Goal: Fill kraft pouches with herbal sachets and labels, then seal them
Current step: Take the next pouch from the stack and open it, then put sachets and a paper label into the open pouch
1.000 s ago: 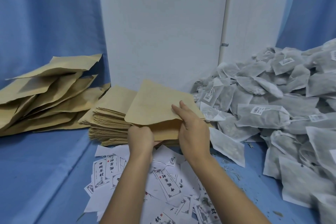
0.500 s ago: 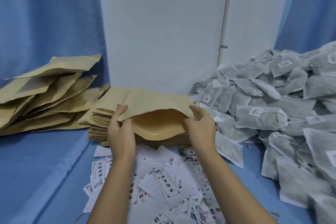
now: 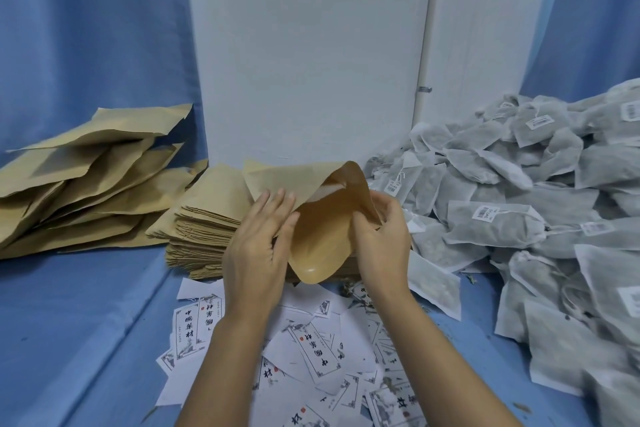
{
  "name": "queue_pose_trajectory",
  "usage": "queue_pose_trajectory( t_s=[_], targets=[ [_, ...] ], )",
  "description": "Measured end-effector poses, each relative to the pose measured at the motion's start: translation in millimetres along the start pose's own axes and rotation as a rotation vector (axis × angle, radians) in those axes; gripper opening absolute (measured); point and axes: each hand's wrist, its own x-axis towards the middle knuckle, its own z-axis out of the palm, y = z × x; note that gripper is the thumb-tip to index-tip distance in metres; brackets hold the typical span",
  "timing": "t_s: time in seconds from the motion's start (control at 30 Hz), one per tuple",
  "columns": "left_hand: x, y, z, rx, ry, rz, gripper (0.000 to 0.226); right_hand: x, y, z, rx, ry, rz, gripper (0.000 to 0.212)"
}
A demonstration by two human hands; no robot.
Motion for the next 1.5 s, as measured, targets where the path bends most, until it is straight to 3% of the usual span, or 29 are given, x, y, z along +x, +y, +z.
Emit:
queue_pose_trajectory(
  t_s=[0.13,0.3,0.4,0.67,0.93,1.03,1.17,1.3,1.4,1.43,1.5],
  targets=[
    [1.7,6.4,1.4,-0.105,0.034,-0.067,0.03,-1.0,-2.5,0.1,0.132,0.016,-0.024,0.023],
    [5.0,16.4,1.3,-0.13,0.103,-0.223,0.067,9.0,4.7,-1.8,0.388,0.073,0.083,0.049],
    [7.9,29.3,2.3,-0.165,0.126,-0.235,0.067,17.4,8.0,-7.0,0.516,0.223,0.196,0.035],
    [8.7,49.1,17.5,-0.232,0.137,-0.276,0.069,45.3,35.3,-65.5,0.248,0.546,0.395,0.053],
    [-1.4,57.3,42.3,-0.2,0.099,-0.213,0.037,49.5,57.3,-113.6,0.292,0.405,0.343,0.052],
    [-1.8,59.8,45.5,-0.198,0.102,-0.193,0.035,51.2,56.5,-112.5,0.266,0.468,0.268,0.034],
    [0.0,64.3,40.4,-0.222,0.13,-0.221,0.051,50.6,52.5,-104.9,0.265,0.473,0.234,0.006],
    [1.7,64.2,35.7,-0.22,0.143,-0.272,0.065,46.9,53.8,-111.0,0.068,0.226,0.311,0.022],
    [1.7,66.3,34.7,-0.213,0.135,-0.277,0.072,44.8,54.9,-120.3,-0.008,0.023,0.415,0.053],
    [1.7,67.8,34.3,-0.215,0.13,-0.274,0.074,44.7,54.6,-122.9,-0.03,-0.034,0.457,0.05],
    [1.5,69.1,33.8,-0.219,0.121,-0.268,0.076,44.0,51.5,-126.8,-0.103,-0.136,0.475,0.016]
  ],
)
